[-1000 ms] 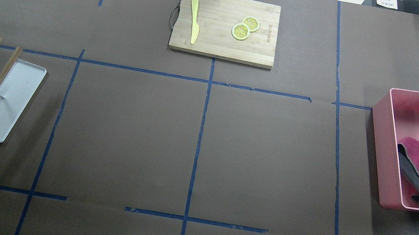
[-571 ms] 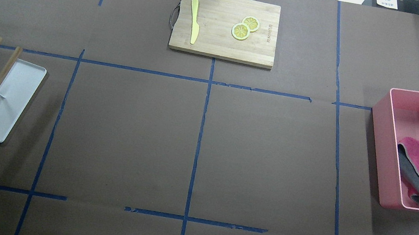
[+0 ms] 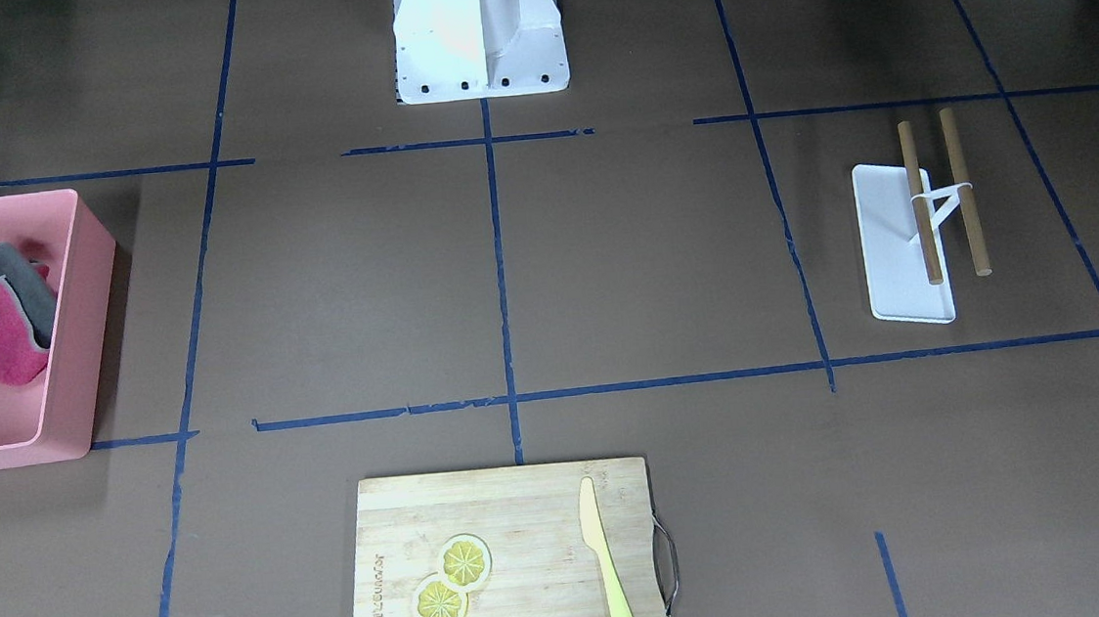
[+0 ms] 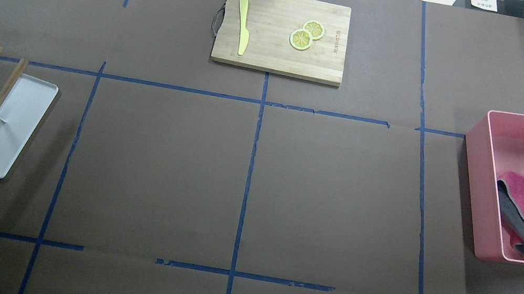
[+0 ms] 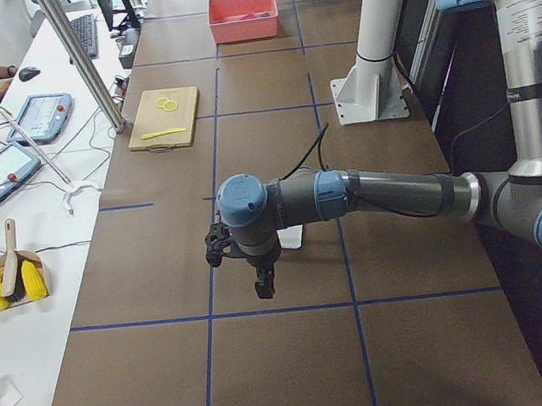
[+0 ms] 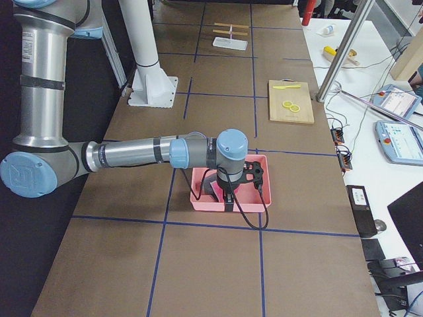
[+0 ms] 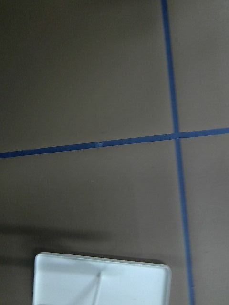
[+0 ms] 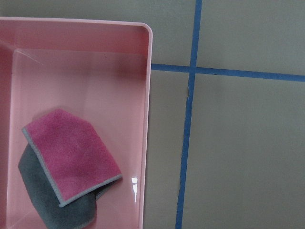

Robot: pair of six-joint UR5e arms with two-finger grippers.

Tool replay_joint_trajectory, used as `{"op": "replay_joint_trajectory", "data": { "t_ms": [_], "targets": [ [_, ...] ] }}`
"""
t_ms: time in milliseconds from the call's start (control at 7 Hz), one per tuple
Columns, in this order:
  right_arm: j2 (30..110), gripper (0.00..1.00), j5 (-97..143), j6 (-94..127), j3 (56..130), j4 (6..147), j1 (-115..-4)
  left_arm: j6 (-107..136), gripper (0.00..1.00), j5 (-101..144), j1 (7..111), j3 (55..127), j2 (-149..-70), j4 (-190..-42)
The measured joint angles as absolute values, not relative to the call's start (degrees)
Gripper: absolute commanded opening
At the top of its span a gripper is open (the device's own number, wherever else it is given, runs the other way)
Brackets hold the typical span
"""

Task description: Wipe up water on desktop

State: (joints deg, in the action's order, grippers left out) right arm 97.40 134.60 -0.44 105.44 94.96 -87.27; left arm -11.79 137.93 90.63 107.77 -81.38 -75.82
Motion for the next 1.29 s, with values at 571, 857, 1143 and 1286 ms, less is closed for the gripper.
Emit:
{"op": "replay_joint_trajectory", "data": {
  "t_ms": [571,857,1143,1286],
  "targets": [
    [98.0,1.0,134.4,-0.6,105.3,94.9,-87.3,-12.1,1.0,137.9,90.5,109.5,-79.4,-75.9],
    [98.5,1.0,133.6,-0.4,105.4,94.9,-87.3,-12.2,1.0,137.2,90.5,110.0,-79.2,-76.3],
    [98.4,1.0,132.9,-0.2,105.9,95.0,-87.3,-11.9,1.0,135.1,90.5,109.5,-79.8,-76.2],
    [98.1,1.0,132.6,-0.3,105.9,95.0,-87.3,-11.7,1.0,134.5,90.5,108.9,-80.4,-76.0]
  ]
}}
